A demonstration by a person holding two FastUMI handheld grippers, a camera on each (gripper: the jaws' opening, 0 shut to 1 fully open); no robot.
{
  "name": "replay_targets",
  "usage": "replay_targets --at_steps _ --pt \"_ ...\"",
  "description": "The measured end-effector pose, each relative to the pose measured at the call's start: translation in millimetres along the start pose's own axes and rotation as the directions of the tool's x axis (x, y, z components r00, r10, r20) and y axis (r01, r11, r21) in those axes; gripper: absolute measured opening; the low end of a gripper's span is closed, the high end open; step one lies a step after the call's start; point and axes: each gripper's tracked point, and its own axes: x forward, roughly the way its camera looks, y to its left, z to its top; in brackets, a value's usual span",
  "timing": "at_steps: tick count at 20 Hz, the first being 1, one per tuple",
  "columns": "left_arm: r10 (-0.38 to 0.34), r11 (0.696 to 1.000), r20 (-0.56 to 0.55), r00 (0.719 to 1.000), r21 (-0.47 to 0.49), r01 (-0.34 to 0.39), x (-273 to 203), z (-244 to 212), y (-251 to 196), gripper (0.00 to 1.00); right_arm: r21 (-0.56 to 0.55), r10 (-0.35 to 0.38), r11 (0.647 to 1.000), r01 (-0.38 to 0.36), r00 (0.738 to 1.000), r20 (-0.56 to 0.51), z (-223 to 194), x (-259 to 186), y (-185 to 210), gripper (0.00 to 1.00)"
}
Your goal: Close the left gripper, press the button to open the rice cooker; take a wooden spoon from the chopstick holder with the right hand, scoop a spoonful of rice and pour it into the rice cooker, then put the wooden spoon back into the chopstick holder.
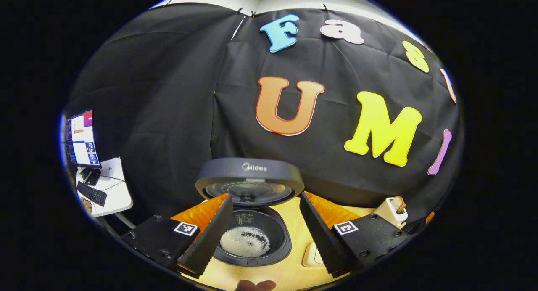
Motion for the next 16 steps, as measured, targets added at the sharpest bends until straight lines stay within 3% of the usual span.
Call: replay_targets --at_steps 7,16 --pt "-0.003 0.998 0.069 0.998 0.065 -0.001 -20.5 0.3 -9.3 0.98 0.004 -0.012 1.0 0.012 1.0 -0.02 -5.1 0.6 -13.9 0.94" --pt "-0.119 0.99 0.073 0.99 0.086 0.113 -33.8 -20.5 -73.6 0.98 -0.008 -0.058 0.998 0.057 0.989 -0.137 -52.4 32.3 -69.9 0.93"
